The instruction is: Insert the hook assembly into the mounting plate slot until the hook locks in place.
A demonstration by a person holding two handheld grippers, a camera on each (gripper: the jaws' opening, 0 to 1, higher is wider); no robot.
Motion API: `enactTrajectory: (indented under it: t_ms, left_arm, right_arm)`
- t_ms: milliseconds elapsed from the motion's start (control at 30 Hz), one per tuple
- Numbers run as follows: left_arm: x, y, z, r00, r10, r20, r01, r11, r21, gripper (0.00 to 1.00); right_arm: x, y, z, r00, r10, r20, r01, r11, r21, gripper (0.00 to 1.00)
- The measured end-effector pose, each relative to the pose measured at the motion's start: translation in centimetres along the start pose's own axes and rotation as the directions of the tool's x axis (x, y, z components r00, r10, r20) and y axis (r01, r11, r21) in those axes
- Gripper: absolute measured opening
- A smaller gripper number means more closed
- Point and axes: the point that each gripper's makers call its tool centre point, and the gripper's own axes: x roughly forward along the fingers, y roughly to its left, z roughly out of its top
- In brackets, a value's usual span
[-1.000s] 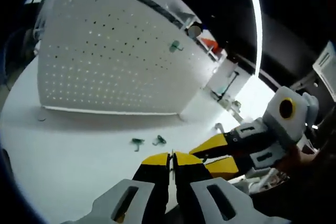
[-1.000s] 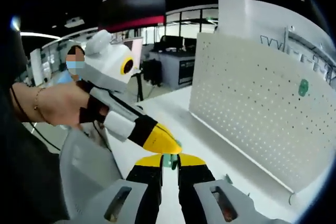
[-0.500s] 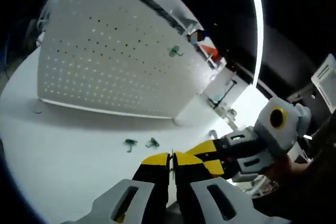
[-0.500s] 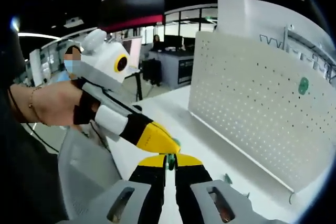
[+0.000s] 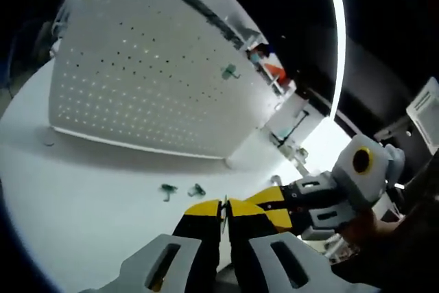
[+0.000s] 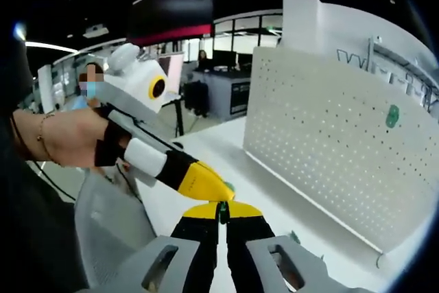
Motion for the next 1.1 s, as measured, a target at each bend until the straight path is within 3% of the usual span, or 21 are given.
enactTrajectory:
  t_ms: [167,267,500,667,900,933,1000,1100]
  left_arm:
    - [0.1,-0.3,-0.1,1.000,-0.010,-0.006,0.010,1.000,0.023,0.03]
    - [0.1,-0.6,0.1,0.999,-0.034,0.008,0.033,0.995,0.094,0.04]
    - [-0.5,-0.7,0.6,0.998,-0.062,0.002,0.061,0.983,0.174,0.07]
    - [-0.9,-0.1,1.0,0.999,-0.046,0.021,0.042,0.984,0.171,0.25]
    - [-1.1,-0.6,1.2,0.997,-0.066,0.026,0.060,0.978,0.202,0.34]
    - [-1.2,-0.7,1.3,0.997,-0.067,0.030,0.059,0.975,0.214,0.35]
    - [-1.6,-0.8,2.3,0.995,-0.073,0.074,0.046,0.948,0.316,0.37]
    - [-2.3,-1.2,2.7,0.992,-0.087,0.091,0.053,0.944,0.326,0.47]
  right_arm:
    - [-0.2,-0.2,0.0,1.000,0.002,0.004,-0.002,0.999,0.045,0.00]
    - [-0.3,-0.3,0.0,1.000,0.001,0.008,-0.001,0.998,0.057,0.00]
    - [-0.4,0.0,0.5,1.000,0.008,0.026,-0.010,0.998,0.063,0.00]
    - [-0.5,-0.2,0.6,0.999,0.003,0.035,-0.005,0.998,0.058,0.00]
    - [-0.8,-0.8,0.7,0.999,-0.019,0.039,0.017,0.998,0.058,0.00]
    - [-0.9,-0.8,0.7,0.999,-0.018,0.044,0.016,0.998,0.062,0.00]
    - [-1.3,-0.8,1.5,0.996,-0.019,0.087,0.014,0.998,0.061,0.00]
    - [-1.8,-1.2,2.2,0.992,-0.040,0.116,0.033,0.998,0.063,0.00]
